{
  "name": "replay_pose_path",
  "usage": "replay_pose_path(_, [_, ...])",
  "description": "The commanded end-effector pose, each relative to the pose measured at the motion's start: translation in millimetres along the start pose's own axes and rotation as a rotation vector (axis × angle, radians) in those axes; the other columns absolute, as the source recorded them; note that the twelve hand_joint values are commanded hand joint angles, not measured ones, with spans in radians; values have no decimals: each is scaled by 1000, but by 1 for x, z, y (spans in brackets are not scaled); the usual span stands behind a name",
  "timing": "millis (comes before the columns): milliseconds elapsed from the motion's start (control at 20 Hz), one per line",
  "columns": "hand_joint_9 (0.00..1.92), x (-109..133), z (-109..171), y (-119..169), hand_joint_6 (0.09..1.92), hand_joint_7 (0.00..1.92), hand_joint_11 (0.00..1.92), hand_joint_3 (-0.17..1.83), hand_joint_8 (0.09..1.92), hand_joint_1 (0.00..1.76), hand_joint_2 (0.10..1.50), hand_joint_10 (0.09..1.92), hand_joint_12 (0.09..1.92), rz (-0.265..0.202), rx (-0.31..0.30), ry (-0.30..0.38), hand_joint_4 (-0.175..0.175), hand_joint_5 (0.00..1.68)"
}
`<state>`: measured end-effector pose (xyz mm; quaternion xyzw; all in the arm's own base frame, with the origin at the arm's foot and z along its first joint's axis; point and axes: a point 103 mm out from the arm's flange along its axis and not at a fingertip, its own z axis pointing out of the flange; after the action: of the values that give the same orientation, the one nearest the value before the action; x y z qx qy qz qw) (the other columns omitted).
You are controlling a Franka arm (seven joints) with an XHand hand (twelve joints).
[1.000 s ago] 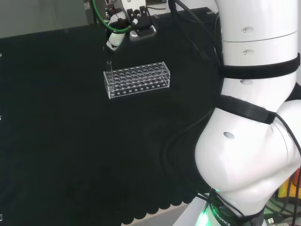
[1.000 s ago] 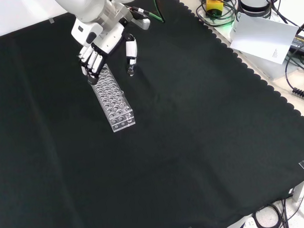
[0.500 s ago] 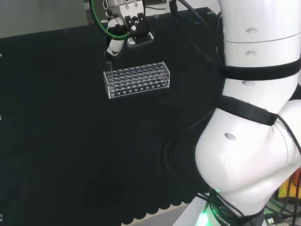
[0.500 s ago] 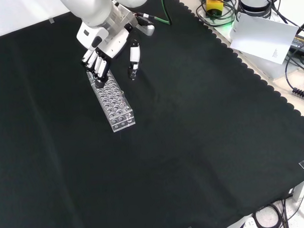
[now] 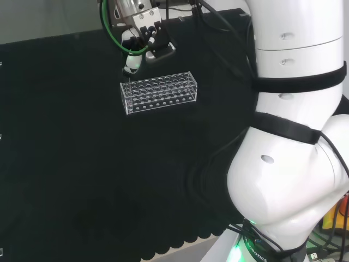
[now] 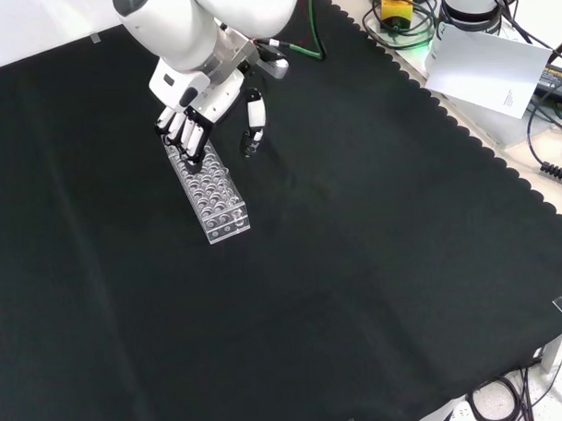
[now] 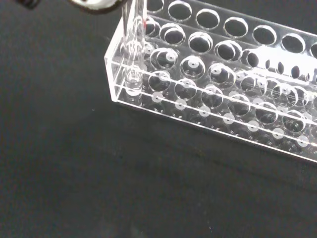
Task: Pick up the test tube.
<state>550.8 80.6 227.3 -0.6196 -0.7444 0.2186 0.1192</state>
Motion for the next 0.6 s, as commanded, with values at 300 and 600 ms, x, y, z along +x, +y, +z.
replay_pose_path(300, [333, 13, 7, 7, 475, 624, 0, 564, 877, 847, 706, 894, 1608, -17, -10, 11, -55, 411])
replay_pose_path(600, [422, 23, 8, 10, 556, 725, 0, 587, 867, 867, 696, 862, 1622, -36, -12, 0, -59, 414])
